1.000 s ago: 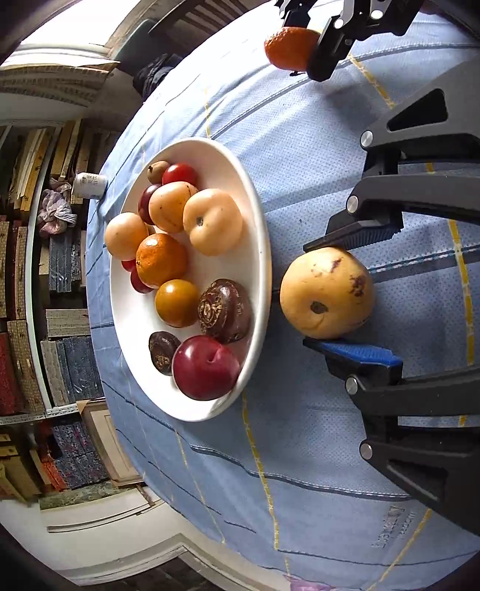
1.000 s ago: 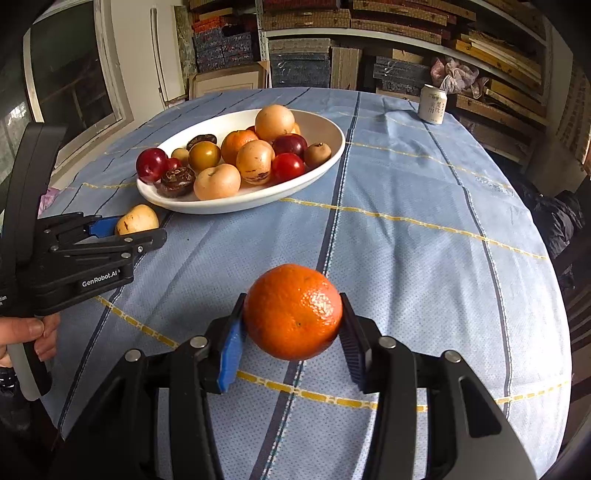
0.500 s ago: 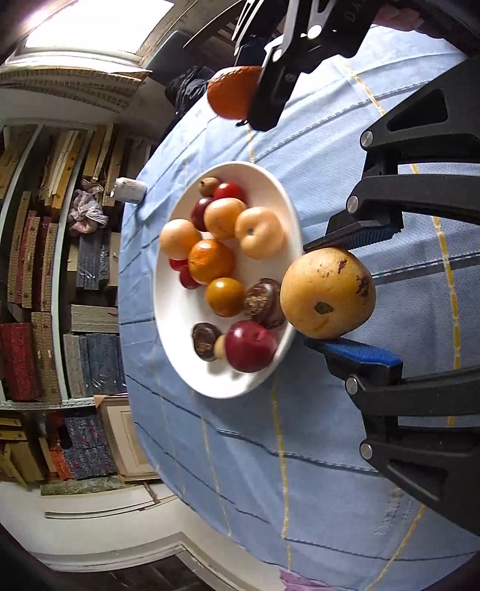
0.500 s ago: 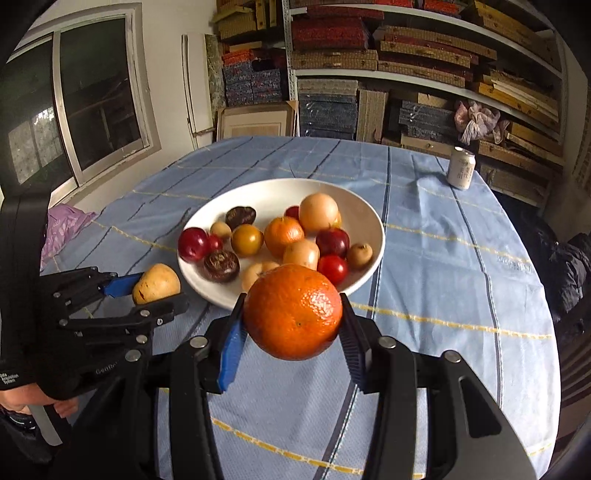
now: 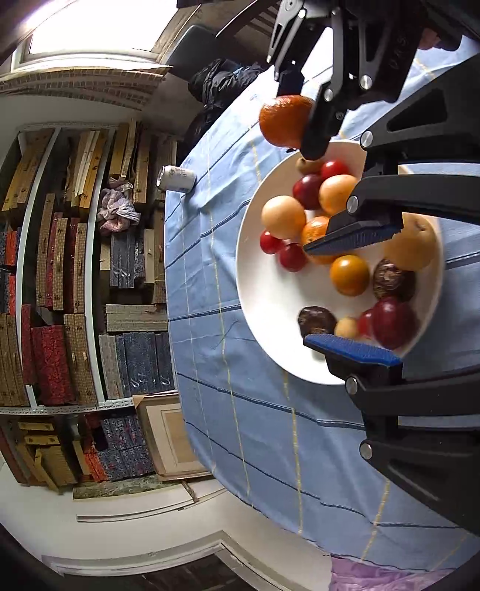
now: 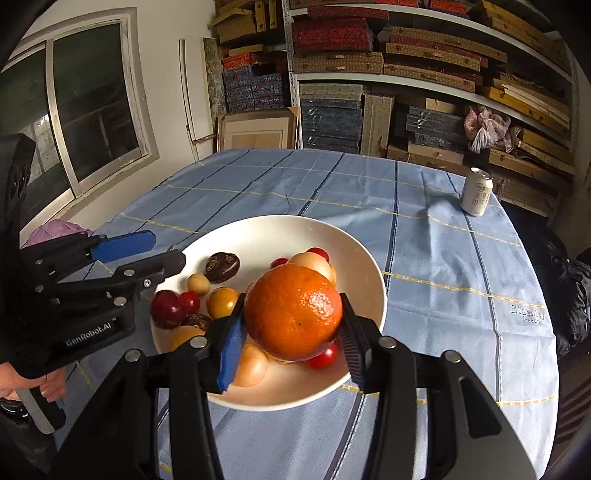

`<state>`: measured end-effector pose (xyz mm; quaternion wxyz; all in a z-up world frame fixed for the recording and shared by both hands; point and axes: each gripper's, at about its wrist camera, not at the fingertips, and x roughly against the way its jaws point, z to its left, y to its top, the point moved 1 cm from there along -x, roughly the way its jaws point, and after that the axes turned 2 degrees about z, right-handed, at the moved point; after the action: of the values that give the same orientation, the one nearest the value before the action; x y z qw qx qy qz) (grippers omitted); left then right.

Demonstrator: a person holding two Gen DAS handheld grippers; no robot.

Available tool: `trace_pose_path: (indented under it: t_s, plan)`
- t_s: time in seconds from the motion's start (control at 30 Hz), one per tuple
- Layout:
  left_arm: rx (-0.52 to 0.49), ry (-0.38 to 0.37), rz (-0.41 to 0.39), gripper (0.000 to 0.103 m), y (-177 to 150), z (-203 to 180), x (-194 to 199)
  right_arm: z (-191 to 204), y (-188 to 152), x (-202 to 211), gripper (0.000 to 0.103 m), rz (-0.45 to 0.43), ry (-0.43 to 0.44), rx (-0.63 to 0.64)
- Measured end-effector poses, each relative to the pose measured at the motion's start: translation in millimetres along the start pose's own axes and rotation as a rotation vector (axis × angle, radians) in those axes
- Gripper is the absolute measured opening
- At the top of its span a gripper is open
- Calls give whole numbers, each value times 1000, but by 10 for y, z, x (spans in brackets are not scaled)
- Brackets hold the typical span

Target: Organize fruits

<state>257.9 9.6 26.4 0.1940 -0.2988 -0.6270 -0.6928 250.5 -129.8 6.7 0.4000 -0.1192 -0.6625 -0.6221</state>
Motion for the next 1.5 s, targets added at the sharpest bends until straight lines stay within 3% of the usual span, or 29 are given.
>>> trace_pose_path:
  t_s: [0.2,0.37,0.4,0.43,0.47,0.5,0.7,1.03,1.1,1.2,1.37,1.5]
  plan:
    - [2,-27,64,44,-61,26,-255,-45,-17,-305,46,51,3,9]
    - [-8,-26,60,45,-83,18,-245,2,-33,-311,46,43,3,25]
    - [-9,-22,53,54,-85,26,-238,15,-34,-284,51,33,0,31]
    - [-10,-5,45,65,-84,30,-226,27,-25,-249,70,14,-9,40]
    - [0,59,34,85,-89,61,-221,9,-17,-204,80,-9,-43,35]
    - [2,95,19,100,-101,88,-214,-14,-7,-160,95,-30,-61,26]
    - [42,66,18,100,-154,187,-180,-123,20,-88,95,-45,-55,-14]
    - [6,67,45,100,-235,123,-207,-145,-101,-41,95,-44,-45,-48]
    - [17,51,35,100,-269,103,-157,-150,-136,33,95,-47,-81,-61]
    - [82,66,37,100,-334,103,-79,-173,-244,188,95,-69,-244,-99]
    - [125,28,9,100,-467,53,154,-131,-480,380,98,-58,-239,-109]
    - [101,36,12,100,-594,-58,405,-61,-688,490,99,-24,-236,-124]
